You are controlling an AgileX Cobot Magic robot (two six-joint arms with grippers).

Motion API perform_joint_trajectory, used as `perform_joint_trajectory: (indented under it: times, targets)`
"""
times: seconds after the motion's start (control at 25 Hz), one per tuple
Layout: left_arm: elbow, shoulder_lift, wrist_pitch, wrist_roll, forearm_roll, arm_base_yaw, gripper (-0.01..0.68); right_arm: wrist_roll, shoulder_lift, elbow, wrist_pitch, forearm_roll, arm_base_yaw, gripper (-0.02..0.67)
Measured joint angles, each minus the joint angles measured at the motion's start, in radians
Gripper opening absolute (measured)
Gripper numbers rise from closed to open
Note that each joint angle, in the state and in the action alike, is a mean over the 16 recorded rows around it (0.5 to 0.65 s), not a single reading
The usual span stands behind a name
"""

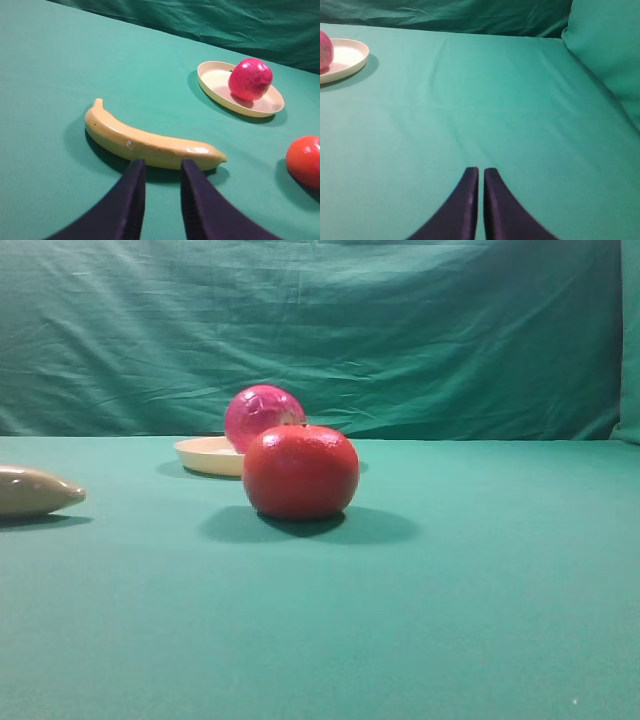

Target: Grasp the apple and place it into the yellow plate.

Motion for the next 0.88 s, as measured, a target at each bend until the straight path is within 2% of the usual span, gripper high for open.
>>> perform_joint_trajectory:
  times: [0.88]
  targets:
    - [0.000,0.000,0.000,0.000,0.000,0.000,0.157,-0.008,0.000,0.000,0.003,0.000,0.000,0.000]
